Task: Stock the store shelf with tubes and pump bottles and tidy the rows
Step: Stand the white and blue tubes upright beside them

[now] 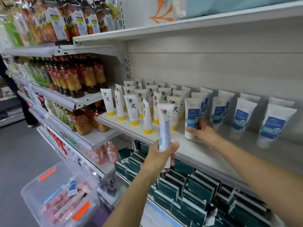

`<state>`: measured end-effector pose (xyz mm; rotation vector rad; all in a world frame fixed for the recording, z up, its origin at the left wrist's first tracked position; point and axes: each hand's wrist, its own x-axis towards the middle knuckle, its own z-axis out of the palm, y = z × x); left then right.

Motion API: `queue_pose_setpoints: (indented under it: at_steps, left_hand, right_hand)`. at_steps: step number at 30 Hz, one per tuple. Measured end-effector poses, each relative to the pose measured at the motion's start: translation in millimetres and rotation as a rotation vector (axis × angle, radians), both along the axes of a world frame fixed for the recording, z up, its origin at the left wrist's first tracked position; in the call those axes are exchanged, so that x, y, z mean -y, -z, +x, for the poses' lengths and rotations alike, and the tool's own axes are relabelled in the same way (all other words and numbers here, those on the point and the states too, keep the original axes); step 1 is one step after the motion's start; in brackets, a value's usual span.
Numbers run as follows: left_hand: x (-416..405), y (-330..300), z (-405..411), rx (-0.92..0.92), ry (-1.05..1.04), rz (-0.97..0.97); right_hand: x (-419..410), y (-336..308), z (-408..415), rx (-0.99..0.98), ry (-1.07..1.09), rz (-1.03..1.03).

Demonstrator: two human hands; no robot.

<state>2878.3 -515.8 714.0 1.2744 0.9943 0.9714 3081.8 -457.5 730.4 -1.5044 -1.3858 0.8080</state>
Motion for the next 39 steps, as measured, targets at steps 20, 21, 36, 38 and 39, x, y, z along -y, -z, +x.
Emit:
queue_pose_setpoints:
  at_steps: [20, 21, 36, 38, 39]
  left_hand:
    - [-3.6, -6.6, 26.8, -0.043, -0.013, -0.004]
    - [-3.4, -7.0, 28.6, -0.035, -0.007, 0.001]
    - [-2.3, -13.4, 92.9, -0.034, -0.078, 0.061]
    - [-1.6, -17.6, 99.0, -0.047, -0.057, 0.083]
    - [-1.1, -18.6, 102.0, -0.053, -0.043, 0.094]
  right_hand:
    - [-16.5, 10.3, 3.9, 0.036, 0.089, -0.058]
    - [-14.8, 12.9, 6.0, 0.042, 0.098, -0.054]
    - [81.2, -7.2, 20.5, -0.164, -0.184, 0.033]
    - [84.5, -7.0, 24.9, -0.126, -0.171, 0.048]
    - [85.1, -7.0, 27.8, -0.127, -0.150, 0.053]
